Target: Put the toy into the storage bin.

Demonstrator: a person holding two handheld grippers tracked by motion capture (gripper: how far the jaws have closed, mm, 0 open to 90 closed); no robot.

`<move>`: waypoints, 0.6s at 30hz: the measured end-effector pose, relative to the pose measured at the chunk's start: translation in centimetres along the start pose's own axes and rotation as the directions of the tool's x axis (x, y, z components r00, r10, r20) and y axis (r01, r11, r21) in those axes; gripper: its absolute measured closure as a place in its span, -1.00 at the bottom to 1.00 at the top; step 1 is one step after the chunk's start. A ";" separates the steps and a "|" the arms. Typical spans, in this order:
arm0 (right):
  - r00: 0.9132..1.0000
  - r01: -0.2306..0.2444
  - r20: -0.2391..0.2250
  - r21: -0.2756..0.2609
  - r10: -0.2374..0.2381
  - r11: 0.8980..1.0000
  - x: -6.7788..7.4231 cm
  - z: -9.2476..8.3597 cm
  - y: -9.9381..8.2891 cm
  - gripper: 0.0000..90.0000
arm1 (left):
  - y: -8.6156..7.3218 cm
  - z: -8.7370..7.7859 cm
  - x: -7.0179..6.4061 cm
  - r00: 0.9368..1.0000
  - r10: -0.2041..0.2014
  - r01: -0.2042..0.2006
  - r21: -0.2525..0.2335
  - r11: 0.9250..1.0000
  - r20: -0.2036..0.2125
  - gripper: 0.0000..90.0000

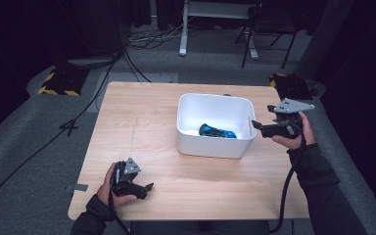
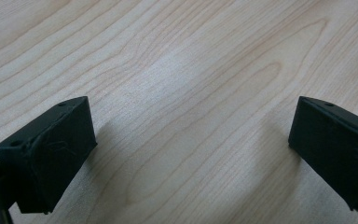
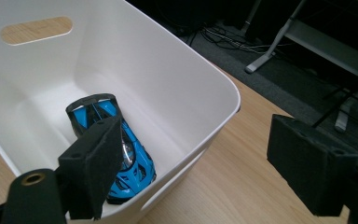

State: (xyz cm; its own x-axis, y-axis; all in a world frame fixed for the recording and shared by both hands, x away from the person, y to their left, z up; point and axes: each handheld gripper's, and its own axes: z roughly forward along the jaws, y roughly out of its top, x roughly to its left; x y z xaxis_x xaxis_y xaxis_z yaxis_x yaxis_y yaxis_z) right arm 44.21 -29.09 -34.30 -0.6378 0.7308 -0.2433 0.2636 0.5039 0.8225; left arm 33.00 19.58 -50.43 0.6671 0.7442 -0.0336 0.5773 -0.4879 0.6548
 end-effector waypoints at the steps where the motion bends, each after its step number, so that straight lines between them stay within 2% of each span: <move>1: 1.000 -0.001 -0.001 -0.002 0.001 1.000 0.0 -0.1 0.0 -0.58 | 0.0 0.0 0.0 1.000 0.000 0.000 0.000 1.000 0.000 -0.99; 16: 1.000 -0.007 0.008 -0.018 0.007 1.000 -0.1 -2.0 -1.4 -0.58 | 0.0 0.0 0.0 1.000 0.000 0.000 0.000 1.000 0.000 -0.99; 18: 1.000 -0.020 0.006 -0.019 0.020 1.000 0.0 -2.3 -1.6 -0.58 | 0.0 0.0 0.0 1.000 0.000 0.000 0.000 1.000 0.000 -0.99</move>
State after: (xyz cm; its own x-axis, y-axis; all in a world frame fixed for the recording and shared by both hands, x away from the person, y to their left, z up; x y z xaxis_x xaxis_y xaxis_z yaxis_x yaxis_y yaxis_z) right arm 42.13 -30.95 -34.40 -0.6278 0.7435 -0.2304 0.2624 0.4808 0.8367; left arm 33.00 19.58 -50.43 0.6671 0.7442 -0.0338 0.5773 -0.4878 0.6548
